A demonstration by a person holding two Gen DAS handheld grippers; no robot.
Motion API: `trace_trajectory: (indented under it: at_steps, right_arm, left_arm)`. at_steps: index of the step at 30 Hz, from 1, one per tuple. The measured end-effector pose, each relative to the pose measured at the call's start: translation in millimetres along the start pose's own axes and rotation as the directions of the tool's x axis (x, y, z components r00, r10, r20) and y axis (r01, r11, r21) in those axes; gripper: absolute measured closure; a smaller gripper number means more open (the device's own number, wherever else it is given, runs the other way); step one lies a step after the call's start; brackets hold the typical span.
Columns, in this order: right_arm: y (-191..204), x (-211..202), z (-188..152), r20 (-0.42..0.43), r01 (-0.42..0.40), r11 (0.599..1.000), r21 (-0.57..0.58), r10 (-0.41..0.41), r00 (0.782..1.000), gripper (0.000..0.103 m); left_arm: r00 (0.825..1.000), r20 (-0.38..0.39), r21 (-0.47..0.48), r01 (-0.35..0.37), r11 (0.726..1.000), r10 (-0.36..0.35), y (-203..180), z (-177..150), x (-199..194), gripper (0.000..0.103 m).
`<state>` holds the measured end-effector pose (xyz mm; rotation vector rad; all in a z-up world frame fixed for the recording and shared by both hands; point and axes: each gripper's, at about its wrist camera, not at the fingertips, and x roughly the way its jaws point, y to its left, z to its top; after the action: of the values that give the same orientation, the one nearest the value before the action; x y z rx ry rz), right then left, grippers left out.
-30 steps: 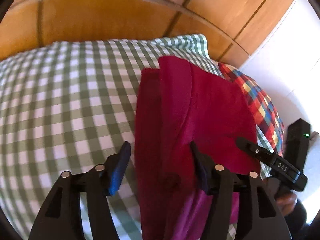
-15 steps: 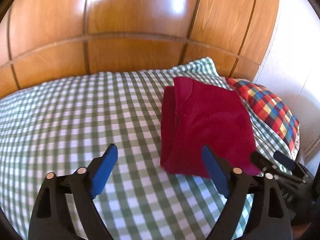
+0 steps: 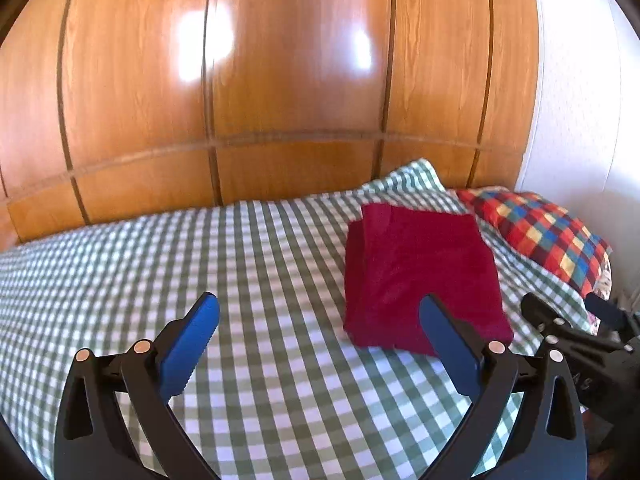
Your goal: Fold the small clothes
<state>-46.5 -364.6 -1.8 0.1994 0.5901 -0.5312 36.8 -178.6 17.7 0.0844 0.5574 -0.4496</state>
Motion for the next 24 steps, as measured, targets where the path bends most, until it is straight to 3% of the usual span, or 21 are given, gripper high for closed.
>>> trace_trajectory:
  at_steps: [8,15,24]
  right_arm:
    - [2,-10,-6,0.018,0.045,0.999,0.03,-0.046,0.999,0.002]
    - [8,-5,-16,-0.018,0.021,1.0,0.01,-0.021,1.0,0.002]
    - [6,-8,-14,0.003,0.018,0.999,0.027,-0.018,1.0,0.002]
  left_arm:
    - [0.999,0.05,-0.003,0.003,1.0,-0.002,-6,4,-15,0.004]
    - [0.998,0.049,-0.033,-0.025,0.999,0.026,-3,4,-18,0.004]
    - [0.998,0.061,-0.019,-0.028,0.999,0.029,-6,4,-21,0.004]
